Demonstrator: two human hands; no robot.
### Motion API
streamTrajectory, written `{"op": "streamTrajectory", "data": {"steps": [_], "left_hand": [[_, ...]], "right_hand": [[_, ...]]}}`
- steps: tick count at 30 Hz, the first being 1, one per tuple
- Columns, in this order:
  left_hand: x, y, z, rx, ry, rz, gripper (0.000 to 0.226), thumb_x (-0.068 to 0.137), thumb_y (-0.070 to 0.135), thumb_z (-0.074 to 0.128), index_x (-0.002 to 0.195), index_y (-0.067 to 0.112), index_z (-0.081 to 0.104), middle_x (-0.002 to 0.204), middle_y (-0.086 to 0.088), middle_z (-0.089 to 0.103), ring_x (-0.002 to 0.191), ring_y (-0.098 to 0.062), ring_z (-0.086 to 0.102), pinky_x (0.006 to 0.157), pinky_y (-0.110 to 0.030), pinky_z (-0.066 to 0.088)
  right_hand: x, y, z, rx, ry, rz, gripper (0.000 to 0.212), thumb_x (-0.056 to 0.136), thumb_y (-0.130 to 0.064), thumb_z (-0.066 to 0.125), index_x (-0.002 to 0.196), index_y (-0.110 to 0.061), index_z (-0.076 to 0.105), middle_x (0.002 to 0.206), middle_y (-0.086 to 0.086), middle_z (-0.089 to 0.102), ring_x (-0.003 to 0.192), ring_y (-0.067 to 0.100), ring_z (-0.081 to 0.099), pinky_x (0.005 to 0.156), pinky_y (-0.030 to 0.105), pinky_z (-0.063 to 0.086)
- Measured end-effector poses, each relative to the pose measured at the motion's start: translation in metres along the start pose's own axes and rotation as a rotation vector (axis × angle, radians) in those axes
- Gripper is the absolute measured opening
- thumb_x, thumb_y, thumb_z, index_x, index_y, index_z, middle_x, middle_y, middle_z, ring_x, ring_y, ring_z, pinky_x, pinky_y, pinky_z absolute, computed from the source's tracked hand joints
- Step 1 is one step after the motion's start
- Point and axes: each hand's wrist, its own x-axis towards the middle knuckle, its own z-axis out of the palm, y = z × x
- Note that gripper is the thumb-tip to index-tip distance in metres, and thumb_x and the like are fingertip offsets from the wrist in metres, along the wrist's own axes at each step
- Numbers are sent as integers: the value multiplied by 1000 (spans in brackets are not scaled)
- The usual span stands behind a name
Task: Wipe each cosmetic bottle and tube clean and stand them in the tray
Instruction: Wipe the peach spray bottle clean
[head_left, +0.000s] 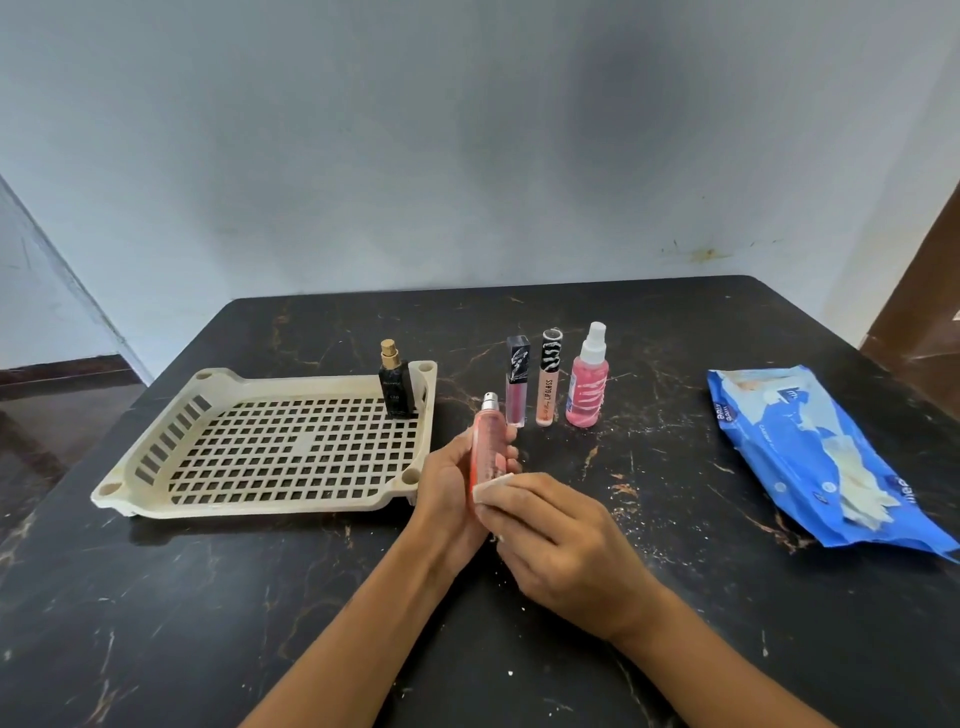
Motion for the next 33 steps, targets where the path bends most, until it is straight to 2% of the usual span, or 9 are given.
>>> {"op": "streamTrajectory", "data": {"steps": [6, 10, 13, 16, 19, 22, 24, 28, 33], "left_hand": [[0, 1, 0, -26, -11, -28, 34, 92, 24, 37, 88, -1, 60, 65, -8, 53, 54, -13, 49, 50, -20, 46], [-1, -2, 3, -35, -31, -17, 34, 93, 22, 34, 87, -1, 57, 66, -9, 53, 51, -13, 48, 47, -21, 45], [-1, -2, 4, -24, -46, 30, 31, 92, 19, 34, 91, -3, 57, 71, -10, 55, 54, -14, 48, 47, -20, 45], [2, -4, 2, 15, -18, 77, 34, 95, 22, 36, 97, -3, 59, 75, -10, 61, 62, -14, 50, 57, -23, 46], [2, -6, -1, 42, -16, 66, 42, 96, 33, 38, 96, -1, 62, 78, -10, 60, 65, -15, 52, 67, -26, 43], [0, -8, -1, 124, -54, 89, 43, 95, 39, 39, 88, 3, 62, 73, -8, 57, 66, -16, 53, 65, -25, 45], [0, -10, 0, 157, -101, 126, 40, 96, 38, 38, 88, 6, 61, 71, -7, 59, 64, -14, 57, 60, -23, 48], [2, -14, 2, 281, -144, 215, 43, 96, 28, 38, 78, 11, 72, 73, -6, 63, 64, -13, 60, 59, -23, 49], [3, -15, 0, 374, -131, 274, 23, 90, 22, 48, 92, 6, 65, 79, -9, 57, 70, -16, 53, 62, -28, 43]], "right_hand": [[-3, -3, 3, -92, -30, -96, 8, 86, 4, 69, 80, 4, 74, 90, 10, 72, 83, 23, 66, 75, 31, 54], [-4, -3, 4, -94, -34, -25, 22, 79, 8, 62, 60, -2, 64, 73, 9, 66, 65, 24, 58, 64, 35, 52], [-3, -1, -2, -23, 47, 62, 20, 73, 9, 58, 56, -2, 60, 66, 9, 61, 60, 25, 52, 59, 33, 49], [0, 1, -10, 57, 117, 161, 10, 71, 11, 64, 71, 3, 70, 82, 11, 69, 72, 25, 59, 73, 27, 52], [0, -1, -5, 88, 53, 153, 13, 82, 6, 63, 89, 5, 74, 98, 13, 71, 87, 25, 63, 87, 29, 53], [-1, 0, 1, 104, 24, 188, 17, 89, 1, 60, 98, 5, 73, 105, 12, 70, 94, 24, 62, 89, 30, 52], [0, 3, 2, 105, 82, 281, 20, 92, -2, 57, 103, 5, 72, 108, 11, 69, 96, 23, 61, 90, 30, 51], [1, 9, 1, 77, 208, 466, 25, 91, -2, 53, 107, 4, 71, 111, 10, 68, 104, 19, 59, 98, 25, 47], [0, 14, 2, 94, 254, 587, 26, 86, 5, 60, 109, 1, 71, 112, 7, 68, 106, 14, 61, 98, 20, 47]]}}
